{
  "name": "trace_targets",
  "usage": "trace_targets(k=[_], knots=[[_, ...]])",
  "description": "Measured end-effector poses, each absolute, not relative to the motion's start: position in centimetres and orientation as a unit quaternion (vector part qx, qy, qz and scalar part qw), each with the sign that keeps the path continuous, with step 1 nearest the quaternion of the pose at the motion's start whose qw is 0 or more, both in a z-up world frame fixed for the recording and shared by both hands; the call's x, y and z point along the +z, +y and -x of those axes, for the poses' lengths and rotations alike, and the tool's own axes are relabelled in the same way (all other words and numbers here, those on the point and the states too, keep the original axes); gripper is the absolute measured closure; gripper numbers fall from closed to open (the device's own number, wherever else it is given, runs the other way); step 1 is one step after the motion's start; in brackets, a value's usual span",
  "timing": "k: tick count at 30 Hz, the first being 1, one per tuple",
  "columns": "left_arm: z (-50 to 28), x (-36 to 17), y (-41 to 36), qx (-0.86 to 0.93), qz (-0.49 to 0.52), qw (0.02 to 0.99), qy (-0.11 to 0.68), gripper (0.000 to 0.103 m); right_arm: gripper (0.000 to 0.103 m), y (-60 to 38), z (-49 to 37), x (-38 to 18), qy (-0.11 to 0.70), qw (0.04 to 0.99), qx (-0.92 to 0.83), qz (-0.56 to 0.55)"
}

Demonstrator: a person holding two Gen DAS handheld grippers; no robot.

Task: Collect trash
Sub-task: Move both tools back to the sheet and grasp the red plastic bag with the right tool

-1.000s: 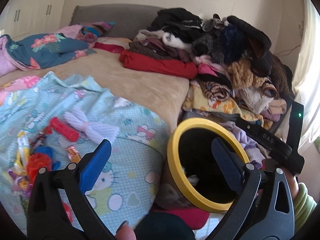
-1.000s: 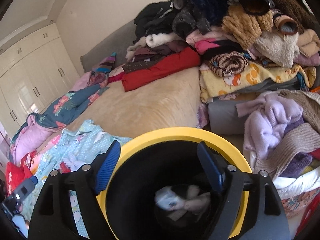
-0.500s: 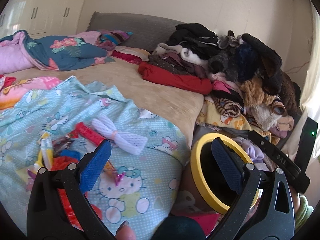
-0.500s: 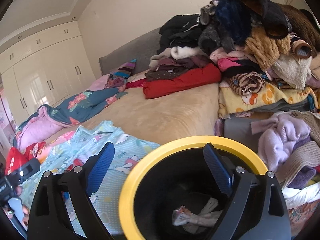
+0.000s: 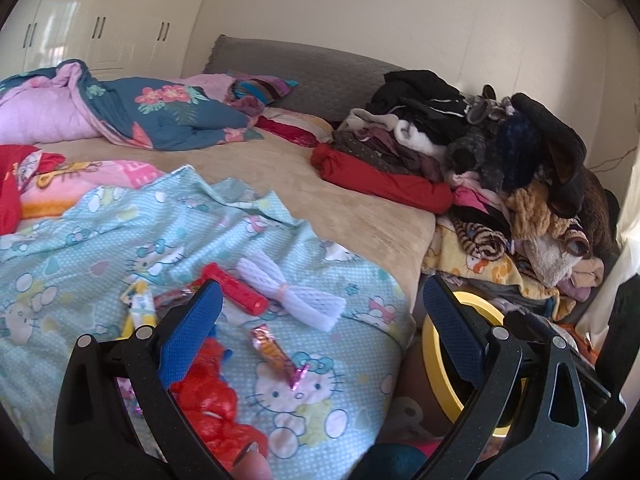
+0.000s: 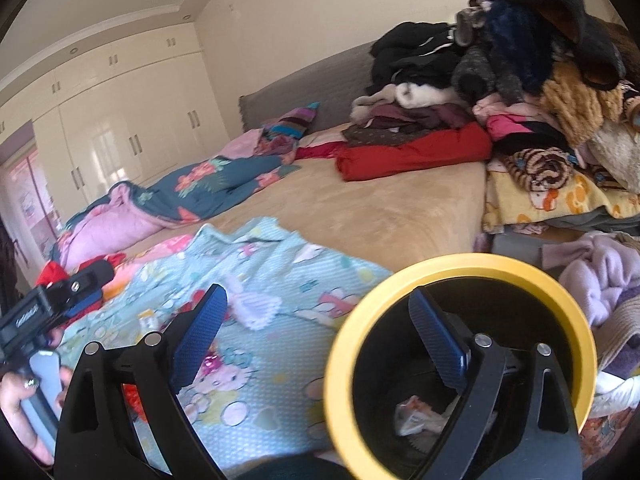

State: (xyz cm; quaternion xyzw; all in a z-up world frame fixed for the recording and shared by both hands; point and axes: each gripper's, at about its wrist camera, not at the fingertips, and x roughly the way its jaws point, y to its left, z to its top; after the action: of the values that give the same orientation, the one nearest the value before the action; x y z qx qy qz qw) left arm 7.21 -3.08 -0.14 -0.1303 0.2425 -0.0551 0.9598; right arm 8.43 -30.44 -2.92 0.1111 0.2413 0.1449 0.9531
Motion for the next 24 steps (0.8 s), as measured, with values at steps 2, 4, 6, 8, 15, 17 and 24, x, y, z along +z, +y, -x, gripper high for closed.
trace_targets(k=[2, 4, 6, 8, 15, 17, 24], knots=[[-7.1, 0.0, -2.4, -0.048, 0.133, 0.960, 0.240, 0.011, 0.013, -29.6, -8.2, -3.0, 0.244, 0.952, 0.154, -0.106], [-7.1, 0.1, -1.9, -0.045, 0.135, 0.961, 0.239, 0.011, 0.013, -28.5, -8.0, -3.1, 0.247, 0.950, 0.164, -0.100], [-7.1, 0.1, -1.3, -0.040, 0.138, 0.961, 0.237, 0.011, 0.013, -27.6, -7.8, -3.2, 0.250, 0.948, 0.174, -0.094], [-7.1, 0.2, -0.6, -0.036, 0.143, 0.961, 0.236, 0.011, 0.013, -26.5, -7.5, -3.3, 0.254, 0.945, 0.186, -0.088], [-7.1, 0.5, 1.7, -0.021, 0.160, 0.959, 0.232, 0.011, 0.013, -22.8, -6.4, -3.5, 0.265, 0.936, 0.224, -0.061], [-7.0, 0.6, 2.6, -0.016, 0.163, 0.959, 0.230, 0.011, 0.013, -21.8, -6.1, -3.5, 0.266, 0.933, 0.234, -0.053], [-6.6, 0.6, 5.8, 0.010, 0.171, 0.959, 0.227, 0.011, 0.013, -18.9, -5.5, -4.1, 0.282, 0.923, 0.261, -0.031]])
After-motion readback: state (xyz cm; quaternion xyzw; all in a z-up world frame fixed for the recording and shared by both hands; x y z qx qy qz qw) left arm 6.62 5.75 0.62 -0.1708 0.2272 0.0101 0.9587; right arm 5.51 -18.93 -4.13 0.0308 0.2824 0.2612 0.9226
